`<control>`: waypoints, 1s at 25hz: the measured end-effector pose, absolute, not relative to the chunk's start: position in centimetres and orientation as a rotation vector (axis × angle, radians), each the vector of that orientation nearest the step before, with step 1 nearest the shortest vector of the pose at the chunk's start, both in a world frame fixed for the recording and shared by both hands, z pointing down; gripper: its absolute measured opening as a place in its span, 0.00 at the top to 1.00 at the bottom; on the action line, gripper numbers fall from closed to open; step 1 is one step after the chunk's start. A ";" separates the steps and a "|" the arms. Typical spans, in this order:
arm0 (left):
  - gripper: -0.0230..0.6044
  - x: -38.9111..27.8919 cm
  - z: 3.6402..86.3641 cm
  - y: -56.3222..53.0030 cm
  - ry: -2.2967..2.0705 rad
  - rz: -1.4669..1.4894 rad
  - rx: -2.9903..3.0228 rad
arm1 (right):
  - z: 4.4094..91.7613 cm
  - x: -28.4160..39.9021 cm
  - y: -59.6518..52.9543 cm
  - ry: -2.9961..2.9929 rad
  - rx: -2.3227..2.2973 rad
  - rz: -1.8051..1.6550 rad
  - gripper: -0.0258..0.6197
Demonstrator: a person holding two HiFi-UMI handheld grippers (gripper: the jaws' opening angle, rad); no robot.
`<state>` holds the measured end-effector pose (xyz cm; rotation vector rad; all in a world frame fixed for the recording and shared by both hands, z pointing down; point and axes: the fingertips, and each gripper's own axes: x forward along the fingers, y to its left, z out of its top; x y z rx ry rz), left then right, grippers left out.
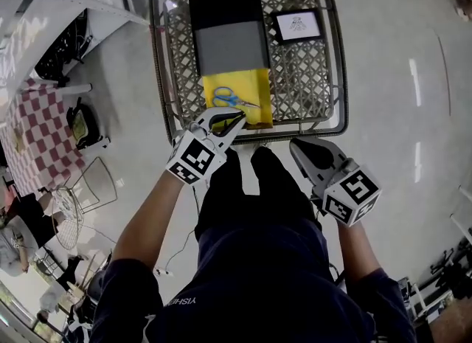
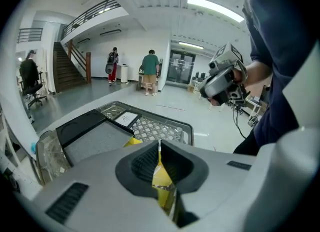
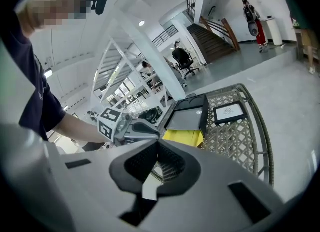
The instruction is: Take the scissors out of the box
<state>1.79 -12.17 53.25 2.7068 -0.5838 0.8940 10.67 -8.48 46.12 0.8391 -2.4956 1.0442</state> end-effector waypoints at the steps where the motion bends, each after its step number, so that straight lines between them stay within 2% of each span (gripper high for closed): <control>1: 0.92 1.8 54.0 -12.3 -0.556 0.920 2.709 | 46.4 10.7 -8.5 -2.487 0.849 1.055 0.93; 11: 0.91 2.1 60.1 -12.3 -0.251 1.190 2.769 | 48.4 10.7 -8.8 -2.431 0.936 1.115 0.93; 15: 0.82 2.5 62.6 -12.1 -0.112 1.337 2.787 | 49.2 11.1 -8.7 -2.413 0.974 1.147 0.93; 21: 0.76 2.5 65.6 -12.4 0.038 1.589 2.777 | 50.4 11.3 -8.0 -2.376 1.013 1.205 0.93; 25: 0.75 2.6 67.6 -12.2 0.141 1.723 2.754 | 51.3 11.7 -7.9 -2.359 1.028 1.233 0.93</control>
